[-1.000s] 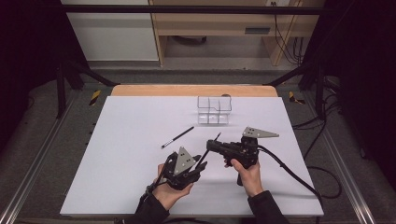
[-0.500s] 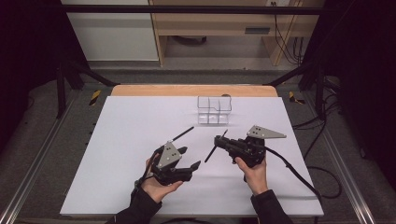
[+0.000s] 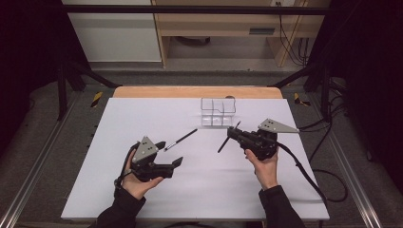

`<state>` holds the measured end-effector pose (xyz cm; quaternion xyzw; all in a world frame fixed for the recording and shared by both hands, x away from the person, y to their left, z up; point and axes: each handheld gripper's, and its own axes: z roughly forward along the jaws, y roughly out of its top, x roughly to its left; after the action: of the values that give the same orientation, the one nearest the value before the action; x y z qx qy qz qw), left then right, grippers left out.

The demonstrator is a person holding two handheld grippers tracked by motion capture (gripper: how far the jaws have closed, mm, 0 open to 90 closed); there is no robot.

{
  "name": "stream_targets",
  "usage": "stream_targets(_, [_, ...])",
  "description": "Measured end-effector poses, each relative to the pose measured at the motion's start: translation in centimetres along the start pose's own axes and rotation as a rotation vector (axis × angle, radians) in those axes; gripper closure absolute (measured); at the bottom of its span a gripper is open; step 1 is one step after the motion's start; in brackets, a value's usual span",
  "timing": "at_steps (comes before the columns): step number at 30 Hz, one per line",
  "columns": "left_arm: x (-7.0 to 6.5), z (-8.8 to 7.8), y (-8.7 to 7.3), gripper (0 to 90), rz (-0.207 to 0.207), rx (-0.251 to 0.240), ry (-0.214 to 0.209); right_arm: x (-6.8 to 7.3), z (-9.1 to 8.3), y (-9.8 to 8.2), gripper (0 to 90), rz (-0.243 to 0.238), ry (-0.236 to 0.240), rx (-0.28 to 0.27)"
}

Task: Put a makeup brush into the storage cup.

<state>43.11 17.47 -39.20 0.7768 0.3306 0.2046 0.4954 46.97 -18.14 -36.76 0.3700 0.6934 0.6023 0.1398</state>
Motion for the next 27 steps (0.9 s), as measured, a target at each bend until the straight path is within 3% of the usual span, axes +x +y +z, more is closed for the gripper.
stream_targets(8, [2.4, -1.5, -1.5, 16.7, -0.027, -0.011, 0.066, 0.0, 0.7, 1.7, 83.2, -0.05, -0.067, 0.022])
stream_targets(18, [4.7, -2.2, -2.8, 15.1, -0.061, -0.005, 0.12, -0.5, 2.4, 3.6, 83.2, -0.073, -0.136, 0.028])
stream_targets(27, [5.2, -2.1, -3.2, 14.7, -0.062, 0.007, 0.126, -1.4, 3.1, 4.9, 83.2, -0.069, -0.19, 0.015])
